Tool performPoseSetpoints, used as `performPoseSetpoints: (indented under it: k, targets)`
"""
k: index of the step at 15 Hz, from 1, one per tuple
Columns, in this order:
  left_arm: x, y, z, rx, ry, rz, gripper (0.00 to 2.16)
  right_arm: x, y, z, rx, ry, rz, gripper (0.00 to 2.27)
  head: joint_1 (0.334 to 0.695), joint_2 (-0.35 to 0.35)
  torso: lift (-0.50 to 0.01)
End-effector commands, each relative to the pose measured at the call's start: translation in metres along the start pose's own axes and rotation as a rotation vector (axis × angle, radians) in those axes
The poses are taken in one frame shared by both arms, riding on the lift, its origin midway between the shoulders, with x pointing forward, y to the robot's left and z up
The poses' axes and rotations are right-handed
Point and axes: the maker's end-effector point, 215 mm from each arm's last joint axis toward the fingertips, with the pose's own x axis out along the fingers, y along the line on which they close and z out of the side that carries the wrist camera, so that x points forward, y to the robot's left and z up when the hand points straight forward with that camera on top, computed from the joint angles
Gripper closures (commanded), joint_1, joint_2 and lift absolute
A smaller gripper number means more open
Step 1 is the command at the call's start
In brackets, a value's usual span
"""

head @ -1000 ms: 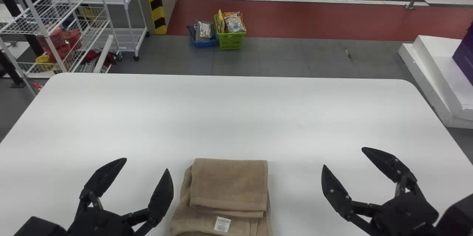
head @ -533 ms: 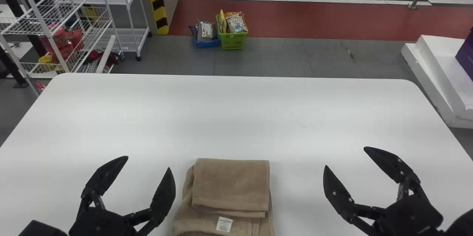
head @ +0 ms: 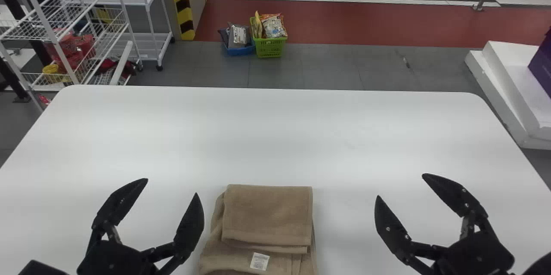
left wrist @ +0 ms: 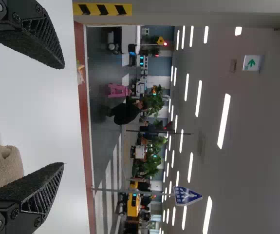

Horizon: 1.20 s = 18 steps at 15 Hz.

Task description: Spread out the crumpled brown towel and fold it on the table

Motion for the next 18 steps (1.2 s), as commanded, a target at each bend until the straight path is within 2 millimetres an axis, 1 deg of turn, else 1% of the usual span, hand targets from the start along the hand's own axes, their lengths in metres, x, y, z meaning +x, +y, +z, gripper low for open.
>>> performPoseSetpoints:
  k: [1,6,9,13,18]
  targets:
    - [-0.002,-0.002,0.004,0.002,-0.011,-0.005,0.11,0.001,0.004,0.0,0.006,-0.001,0.006,0.13,0.695,-0.035,-0.127]
    - [-0.002,-0.004,0.008,0.0,-0.017,-0.011,0.11,0.004,0.018,-0.001,0.018,0.001,0.028,0.13,0.695,-0.022,-0.127]
    - [-0.002,-0.003,0.007,0.0,-0.016,-0.01,0.12,0.003,0.019,-0.003,0.017,0.007,0.029,0.13,0.695,-0.014,-0.127]
    - [-0.002,-0.005,0.009,-0.002,-0.021,-0.014,0.12,0.003,0.021,0.002,0.016,-0.003,0.031,0.13,0.695,-0.01,-0.127]
    - [-0.004,-0.007,0.011,-0.003,-0.026,-0.017,0.12,0.002,0.021,0.003,0.02,-0.007,0.031,0.13,0.695,-0.011,-0.127]
